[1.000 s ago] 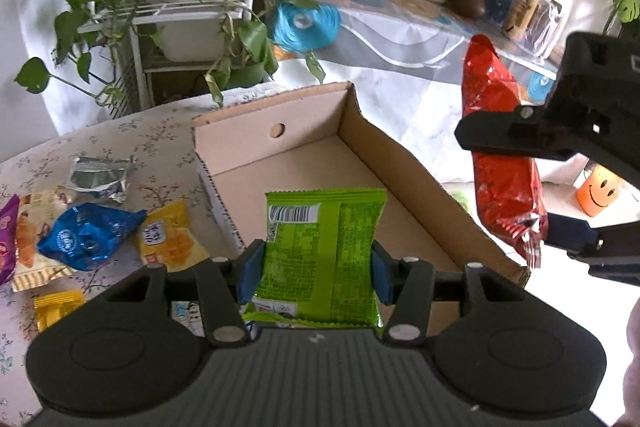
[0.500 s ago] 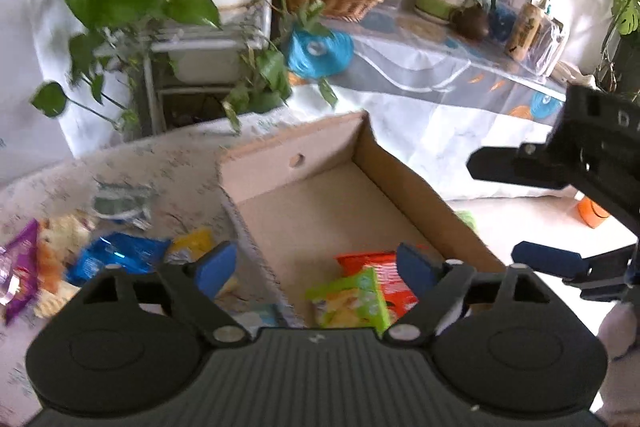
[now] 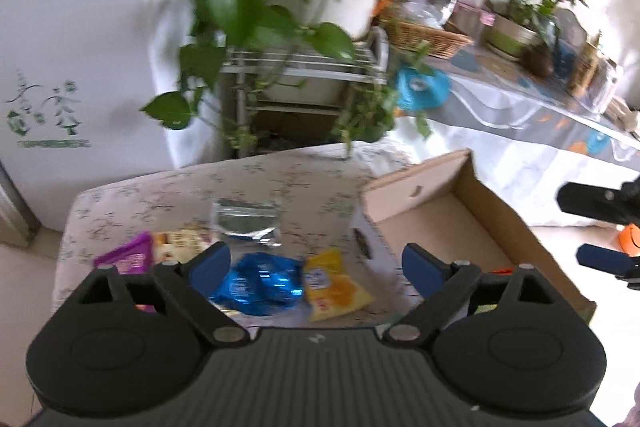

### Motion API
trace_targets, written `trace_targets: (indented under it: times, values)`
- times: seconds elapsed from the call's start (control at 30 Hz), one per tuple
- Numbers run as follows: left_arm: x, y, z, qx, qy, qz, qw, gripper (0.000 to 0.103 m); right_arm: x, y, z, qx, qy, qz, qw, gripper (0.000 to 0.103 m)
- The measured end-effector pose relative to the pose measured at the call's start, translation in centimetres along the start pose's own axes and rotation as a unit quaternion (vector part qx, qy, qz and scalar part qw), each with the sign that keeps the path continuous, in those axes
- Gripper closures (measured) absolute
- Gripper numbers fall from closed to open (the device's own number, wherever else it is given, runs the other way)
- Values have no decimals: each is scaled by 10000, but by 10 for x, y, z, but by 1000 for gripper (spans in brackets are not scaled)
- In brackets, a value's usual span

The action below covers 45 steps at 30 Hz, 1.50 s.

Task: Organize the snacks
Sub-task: 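Open both tools to drop the green and red packets into the box, then grasp the croissant bread packet with the left tool while the right tool grasps the blue foil packet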

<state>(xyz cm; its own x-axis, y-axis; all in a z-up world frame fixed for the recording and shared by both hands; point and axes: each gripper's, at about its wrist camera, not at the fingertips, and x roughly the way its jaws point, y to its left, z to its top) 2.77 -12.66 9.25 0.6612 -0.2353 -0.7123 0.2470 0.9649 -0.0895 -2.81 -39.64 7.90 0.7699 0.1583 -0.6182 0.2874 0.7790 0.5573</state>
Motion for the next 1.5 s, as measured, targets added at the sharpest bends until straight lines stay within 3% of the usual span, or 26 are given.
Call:
trace_targets:
  times: [0.4, 0.67, 0.93, 1.27, 1.5]
  values:
    - [10, 71, -3, -428, 238, 523, 9974, 8, 21, 33, -13, -440, 342, 255, 9981, 6]
    - [25, 110, -12, -781, 399, 623, 9942, 8, 40, 52, -26, -492, 783, 519, 9944, 6]
    - [56, 127, -20, -1063, 588, 393, 9918, 8, 65, 67, -38, -424, 1195, 561, 9903, 6]
    - [100, 135, -21, -1341, 828, 114, 9874, 11, 103, 73, -51, 136, 1691, 515, 9842, 6]
    - [120, 127, -24, -1151, 930, 112, 9889, 11, 132, 87, -54, 29, 1783, 245, 9837, 9]
